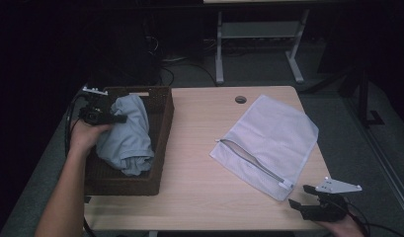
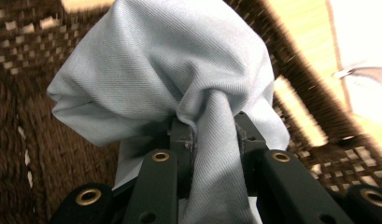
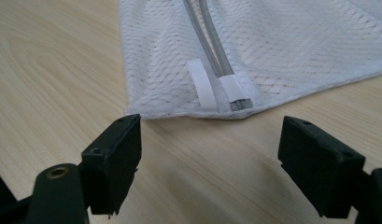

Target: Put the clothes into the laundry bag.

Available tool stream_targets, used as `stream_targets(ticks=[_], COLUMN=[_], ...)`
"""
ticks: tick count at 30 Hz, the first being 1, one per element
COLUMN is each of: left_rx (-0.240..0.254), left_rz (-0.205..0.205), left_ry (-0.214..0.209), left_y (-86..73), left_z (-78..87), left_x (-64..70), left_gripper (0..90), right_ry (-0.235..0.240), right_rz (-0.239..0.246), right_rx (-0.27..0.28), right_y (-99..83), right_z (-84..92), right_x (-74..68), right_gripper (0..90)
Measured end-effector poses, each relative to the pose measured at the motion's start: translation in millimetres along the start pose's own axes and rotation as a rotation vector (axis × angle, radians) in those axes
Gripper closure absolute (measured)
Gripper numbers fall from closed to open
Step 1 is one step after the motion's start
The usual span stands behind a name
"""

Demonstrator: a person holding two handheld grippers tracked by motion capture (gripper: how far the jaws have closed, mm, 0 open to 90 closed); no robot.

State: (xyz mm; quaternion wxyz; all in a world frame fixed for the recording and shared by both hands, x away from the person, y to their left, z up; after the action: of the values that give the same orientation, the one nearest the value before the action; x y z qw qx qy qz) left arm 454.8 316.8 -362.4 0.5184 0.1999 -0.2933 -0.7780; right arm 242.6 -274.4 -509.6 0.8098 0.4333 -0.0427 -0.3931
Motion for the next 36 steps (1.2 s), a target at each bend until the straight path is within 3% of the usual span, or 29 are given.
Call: stream_targets(ticks=[8, 15, 21, 30, 36], left_rx=[0.053, 0.141, 0.196, 0.253, 0.249], left_rz=[-0.03, -0.044, -0.063, -0.093, -0.152], left_ry=[-0.016, -0.044, -0.09, -0.18, -0.24], left_y=[20.1, 46.3, 64.4, 87.7, 91.9], left_z=[25.7, 59.7, 80.0, 99.1, 97.1], left_x=[11.2, 21.5, 36.2, 68.6, 99.9], left_gripper=[73.9, 74.0, 73.9, 73.9, 73.9], right_ry=[-0.004, -0.007, -0.009, -0.01, -0.009], right_rz=[0.002, 0.001, 0.002, 0.001, 0.002], right_rx=[0.002, 0.002, 0.002, 0.004, 0.006], right_y=[0.0, 0.1, 0.2, 0.3, 0.5], right_z=[0.4, 0.4, 0.4, 0.8, 0.8], right_x=[0.5, 0.9, 1.0, 0.6, 0.7], right_gripper=[20.6, 20.6, 20.6, 20.6, 20.6])
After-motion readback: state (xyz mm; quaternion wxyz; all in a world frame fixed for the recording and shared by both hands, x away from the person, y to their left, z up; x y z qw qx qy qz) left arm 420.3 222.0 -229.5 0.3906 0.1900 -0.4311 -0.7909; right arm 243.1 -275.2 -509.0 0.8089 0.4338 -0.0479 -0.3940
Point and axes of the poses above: each handheld gripper's, and its own axes: z roughly backward along the jaws, y roughly out of its top, x roughly to its right, the point moved 6 cm from there along -z, roughly forward along the jaws, and after that the axes turned 13 degrees about y, right-handed, at the moved point
